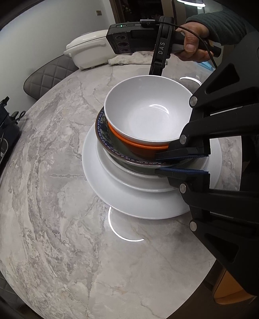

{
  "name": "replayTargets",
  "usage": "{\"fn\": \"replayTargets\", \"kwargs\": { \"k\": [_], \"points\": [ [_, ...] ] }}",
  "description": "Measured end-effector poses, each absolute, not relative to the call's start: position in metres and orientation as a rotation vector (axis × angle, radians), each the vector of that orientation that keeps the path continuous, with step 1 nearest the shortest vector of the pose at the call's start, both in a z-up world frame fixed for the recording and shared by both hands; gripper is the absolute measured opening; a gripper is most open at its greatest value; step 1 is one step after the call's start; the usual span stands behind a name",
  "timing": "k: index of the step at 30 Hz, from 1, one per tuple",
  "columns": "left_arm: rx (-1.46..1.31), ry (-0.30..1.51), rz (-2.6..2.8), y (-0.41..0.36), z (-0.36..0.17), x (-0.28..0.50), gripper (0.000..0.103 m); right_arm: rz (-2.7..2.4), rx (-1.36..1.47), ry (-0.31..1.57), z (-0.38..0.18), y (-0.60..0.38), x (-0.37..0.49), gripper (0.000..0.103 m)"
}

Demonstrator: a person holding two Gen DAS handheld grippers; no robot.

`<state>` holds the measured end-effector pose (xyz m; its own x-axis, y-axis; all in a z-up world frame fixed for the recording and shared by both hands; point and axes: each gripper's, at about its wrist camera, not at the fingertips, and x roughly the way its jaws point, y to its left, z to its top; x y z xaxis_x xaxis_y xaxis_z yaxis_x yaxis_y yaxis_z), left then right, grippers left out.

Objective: Organize plates and bowls
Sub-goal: 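Lift the nested bowl stack with both grippers and carry it over the plate stack, then lower the bowl stack onto the plates and open both grippers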

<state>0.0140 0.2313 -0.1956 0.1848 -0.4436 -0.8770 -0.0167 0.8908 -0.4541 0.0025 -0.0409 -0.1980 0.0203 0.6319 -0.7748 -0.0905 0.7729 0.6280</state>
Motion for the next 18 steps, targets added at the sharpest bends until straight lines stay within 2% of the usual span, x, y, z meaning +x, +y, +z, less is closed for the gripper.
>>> {"fn": "replayTargets", "kwargs": {
  "k": [5,11,14,15,16,17,18],
  "points": [
    [-0.418,1.345,-0.317,0.234,-0.197,0.013,0.005,0.584,0.469,1.437,-0.197,-0.04,0.0,0.013],
    [-0.408,1.325,-0.301,0.236,-0.193,0.006,0.011,0.563,0.455,1.422,-0.197,-0.037,-0.004,0.015],
    [-0.388,1.316,-0.269,0.241,-0.187,-0.001,0.026,0.553,0.459,1.41,-0.194,-0.038,-0.006,0.016],
    [-0.381,1.31,-0.255,0.243,-0.184,-0.004,0.035,0.549,0.46,1.406,-0.193,-0.039,-0.007,0.017],
    [-0.371,1.299,-0.238,0.246,-0.18,-0.007,0.052,0.544,0.455,1.398,-0.189,-0.04,-0.008,0.018],
    [-0.362,1.281,-0.225,0.248,-0.175,-0.01,0.061,0.538,0.448,1.389,-0.186,-0.041,-0.01,0.02],
    [-0.35,1.259,-0.215,0.251,-0.168,-0.014,0.077,0.526,0.439,1.379,-0.181,-0.042,-0.011,0.029]
  ]
}}
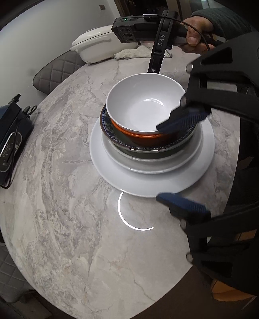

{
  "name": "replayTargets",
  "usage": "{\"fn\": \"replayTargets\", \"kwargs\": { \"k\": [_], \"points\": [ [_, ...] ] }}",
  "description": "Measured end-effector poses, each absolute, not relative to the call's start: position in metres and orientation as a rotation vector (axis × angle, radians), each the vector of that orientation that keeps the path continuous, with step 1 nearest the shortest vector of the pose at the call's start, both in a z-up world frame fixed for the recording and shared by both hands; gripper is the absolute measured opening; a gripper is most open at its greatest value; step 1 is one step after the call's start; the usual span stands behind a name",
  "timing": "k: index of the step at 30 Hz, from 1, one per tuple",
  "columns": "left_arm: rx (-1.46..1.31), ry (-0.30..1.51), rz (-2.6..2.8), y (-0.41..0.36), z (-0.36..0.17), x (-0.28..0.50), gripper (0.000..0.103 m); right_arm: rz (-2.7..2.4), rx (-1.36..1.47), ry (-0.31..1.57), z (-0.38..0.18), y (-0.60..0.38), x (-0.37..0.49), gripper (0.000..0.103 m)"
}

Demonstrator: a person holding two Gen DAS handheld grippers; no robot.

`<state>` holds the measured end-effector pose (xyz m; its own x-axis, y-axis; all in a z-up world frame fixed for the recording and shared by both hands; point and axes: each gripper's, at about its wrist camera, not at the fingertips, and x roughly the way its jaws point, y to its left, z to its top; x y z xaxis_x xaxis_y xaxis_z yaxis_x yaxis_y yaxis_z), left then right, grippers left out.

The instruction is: Organize plates and bowls

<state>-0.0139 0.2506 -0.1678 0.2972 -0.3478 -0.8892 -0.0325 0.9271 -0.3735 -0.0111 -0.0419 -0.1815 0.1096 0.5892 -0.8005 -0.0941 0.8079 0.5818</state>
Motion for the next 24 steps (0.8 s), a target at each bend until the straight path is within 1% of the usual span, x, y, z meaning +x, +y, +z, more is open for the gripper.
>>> {"fn": "replayTargets", "kwargs": {
  "k": [1,2,3,4,5,7,9,13,17,19,21,24],
  "points": [
    [-0.336,1.233,-0.208,0.252,-0.161,-0.018,0.087,0.504,0.419,1.365,-0.176,-0.044,-0.013,0.036],
    [-0.315,1.213,-0.198,0.252,-0.154,-0.022,0.091,0.481,0.398,1.348,-0.169,-0.047,-0.016,0.051],
    [-0.295,1.199,-0.189,0.252,-0.147,-0.026,0.096,0.468,0.393,1.326,-0.162,-0.05,-0.019,0.069],
    [-0.278,1.187,-0.183,0.251,-0.142,-0.029,0.097,0.451,0.393,1.301,-0.156,-0.054,-0.023,0.078],
    [-0.264,1.177,-0.182,0.25,-0.136,-0.033,0.097,0.429,0.387,1.272,-0.148,-0.058,-0.028,0.09],
    [-0.209,1.169,-0.164,0.243,-0.126,-0.039,0.097,0.398,0.367,1.221,-0.135,-0.063,-0.039,0.093],
    [-0.115,1.145,-0.117,0.233,-0.115,-0.045,0.097,0.341,0.344,1.19,-0.126,-0.067,-0.05,0.101],
    [0.03,1.03,-0.006,0.222,-0.088,-0.056,0.097,0.307,0.325,1.107,-0.106,-0.068,-0.074,0.103],
    [0.037,0.905,0.005,0.219,-0.059,-0.065,0.097,0.3,0.332,1.051,-0.091,-0.065,-0.092,0.103],
    [0.028,0.9,0.031,0.218,-0.052,-0.067,0.097,0.289,0.331,1.025,-0.083,-0.065,-0.099,0.103],
    [0.039,0.933,0.099,0.213,-0.05,-0.07,0.097,0.283,0.321,1.006,-0.076,-0.065,-0.106,0.103],
    [0.105,0.947,0.201,0.2,-0.047,-0.081,0.097,0.279,0.282,0.981,-0.065,-0.063,-0.112,0.103]
  ]
}}
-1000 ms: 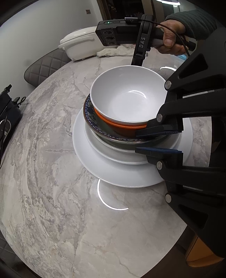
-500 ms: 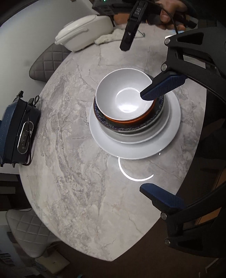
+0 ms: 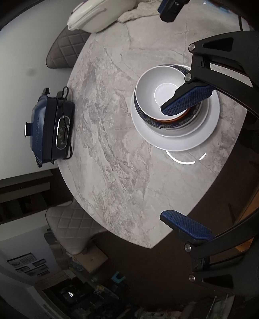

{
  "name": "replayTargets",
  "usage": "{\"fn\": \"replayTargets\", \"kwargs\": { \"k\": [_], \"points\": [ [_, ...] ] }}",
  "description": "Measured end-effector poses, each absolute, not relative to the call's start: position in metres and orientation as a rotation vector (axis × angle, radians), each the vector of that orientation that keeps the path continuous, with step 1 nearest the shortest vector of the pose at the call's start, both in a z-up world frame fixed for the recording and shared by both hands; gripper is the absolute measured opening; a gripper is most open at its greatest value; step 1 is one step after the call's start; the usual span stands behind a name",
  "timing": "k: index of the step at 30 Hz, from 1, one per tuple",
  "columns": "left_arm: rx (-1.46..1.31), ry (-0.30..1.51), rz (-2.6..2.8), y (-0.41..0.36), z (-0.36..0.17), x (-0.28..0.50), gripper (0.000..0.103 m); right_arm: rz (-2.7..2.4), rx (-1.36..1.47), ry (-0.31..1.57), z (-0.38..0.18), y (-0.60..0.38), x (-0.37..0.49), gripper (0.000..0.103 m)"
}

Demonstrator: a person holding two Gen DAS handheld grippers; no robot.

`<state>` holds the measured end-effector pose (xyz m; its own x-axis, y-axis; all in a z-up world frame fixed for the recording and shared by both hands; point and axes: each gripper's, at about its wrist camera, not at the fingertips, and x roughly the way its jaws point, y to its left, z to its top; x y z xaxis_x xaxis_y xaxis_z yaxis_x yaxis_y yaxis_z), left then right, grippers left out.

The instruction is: Organize plates and bowls

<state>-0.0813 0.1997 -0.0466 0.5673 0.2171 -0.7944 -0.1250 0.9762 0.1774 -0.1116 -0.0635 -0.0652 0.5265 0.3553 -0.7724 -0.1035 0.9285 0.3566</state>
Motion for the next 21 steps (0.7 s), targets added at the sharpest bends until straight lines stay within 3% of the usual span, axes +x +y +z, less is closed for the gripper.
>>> {"fn": "replayTargets", "kwargs": {
  "k": [21],
  "points": [
    [-0.021,1.036,0.113,0.123,-0.015,-0.104,0.097,0.233,0.154,0.992,-0.028,-0.076,-0.137,0.103]
  ]
}}
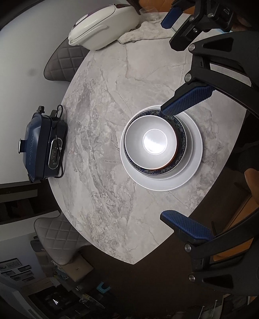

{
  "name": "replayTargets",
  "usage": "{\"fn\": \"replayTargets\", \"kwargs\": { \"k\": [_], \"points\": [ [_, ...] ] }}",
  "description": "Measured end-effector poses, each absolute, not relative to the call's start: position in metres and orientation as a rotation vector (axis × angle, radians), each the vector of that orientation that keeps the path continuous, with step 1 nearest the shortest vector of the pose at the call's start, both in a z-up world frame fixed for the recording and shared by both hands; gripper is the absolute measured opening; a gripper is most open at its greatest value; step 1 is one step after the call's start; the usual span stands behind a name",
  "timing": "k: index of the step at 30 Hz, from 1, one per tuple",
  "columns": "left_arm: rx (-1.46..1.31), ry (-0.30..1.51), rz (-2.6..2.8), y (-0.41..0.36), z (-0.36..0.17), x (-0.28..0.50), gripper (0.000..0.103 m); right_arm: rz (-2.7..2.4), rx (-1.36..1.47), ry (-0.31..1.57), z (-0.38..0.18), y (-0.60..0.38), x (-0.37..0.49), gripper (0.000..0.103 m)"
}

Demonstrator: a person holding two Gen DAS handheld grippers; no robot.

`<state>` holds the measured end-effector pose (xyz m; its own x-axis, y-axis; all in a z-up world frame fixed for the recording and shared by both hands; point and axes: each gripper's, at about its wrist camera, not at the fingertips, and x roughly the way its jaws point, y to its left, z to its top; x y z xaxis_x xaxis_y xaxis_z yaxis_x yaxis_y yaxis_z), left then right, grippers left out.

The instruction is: Organize plates and bowls

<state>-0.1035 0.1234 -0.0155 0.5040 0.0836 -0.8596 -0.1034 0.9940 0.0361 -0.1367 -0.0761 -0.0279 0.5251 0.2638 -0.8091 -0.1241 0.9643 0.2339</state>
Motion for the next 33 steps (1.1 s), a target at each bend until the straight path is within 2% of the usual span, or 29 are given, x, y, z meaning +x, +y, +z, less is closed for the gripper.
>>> {"fn": "replayTargets", "kwargs": {
  "k": [33],
  "points": [
    [-0.036,1.062,0.079,0.142,-0.016,-0.095,0.097,0.119,0.061,1.001,-0.022,-0.054,-0.138,0.103]
  ]
}}
